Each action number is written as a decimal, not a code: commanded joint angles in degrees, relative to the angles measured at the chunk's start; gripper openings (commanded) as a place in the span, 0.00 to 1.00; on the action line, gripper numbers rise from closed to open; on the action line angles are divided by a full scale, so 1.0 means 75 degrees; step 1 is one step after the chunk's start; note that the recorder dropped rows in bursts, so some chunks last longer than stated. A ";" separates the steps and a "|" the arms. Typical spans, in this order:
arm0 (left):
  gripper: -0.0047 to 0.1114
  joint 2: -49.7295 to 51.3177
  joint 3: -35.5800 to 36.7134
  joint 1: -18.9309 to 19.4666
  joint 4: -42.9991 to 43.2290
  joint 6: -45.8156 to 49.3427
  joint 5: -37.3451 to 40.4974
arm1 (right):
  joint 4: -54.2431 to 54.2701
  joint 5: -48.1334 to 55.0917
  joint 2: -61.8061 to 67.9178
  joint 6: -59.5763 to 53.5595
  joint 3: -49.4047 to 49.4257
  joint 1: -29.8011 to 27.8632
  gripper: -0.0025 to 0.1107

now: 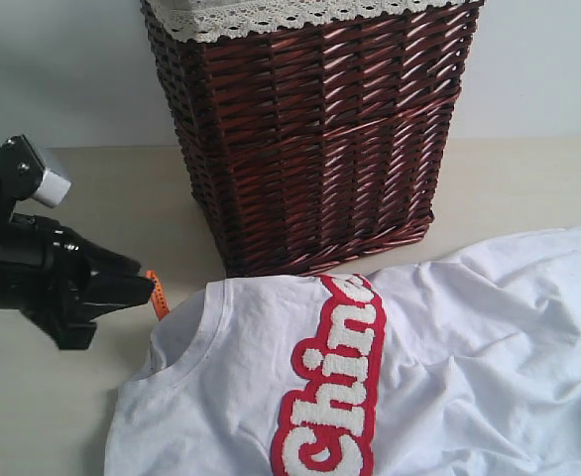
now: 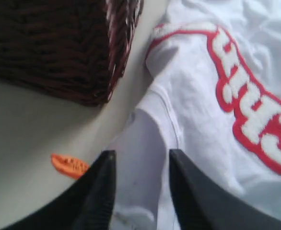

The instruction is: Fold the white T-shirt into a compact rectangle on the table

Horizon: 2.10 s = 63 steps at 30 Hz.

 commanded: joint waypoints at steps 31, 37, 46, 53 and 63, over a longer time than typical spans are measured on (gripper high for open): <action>0.04 0.3644 -0.2177 -0.0262 0.2728 0.0633 0.2053 | -0.0064 -0.0152 -0.0036 0.0026 0.0031 0.0012 0.20; 0.05 0.3578 -0.2127 -0.0262 0.5439 0.0708 0.2192 | -0.0001 -0.0152 -0.0036 0.0026 0.0031 0.0012 0.20; 0.05 0.2774 -0.2127 -0.0326 0.5228 0.0708 0.2094 | -0.0001 -0.0152 -0.0036 0.0026 0.0031 0.0012 0.20; 0.34 0.2298 -0.2127 -0.0346 0.4360 0.0708 0.1469 | -0.0001 -0.0152 -0.0036 0.0026 0.0031 0.0012 0.20; 0.59 0.1935 -0.2127 -0.0287 0.4127 0.0645 -0.0869 | -0.0001 -0.0152 -0.0036 0.0026 0.0031 0.0012 0.20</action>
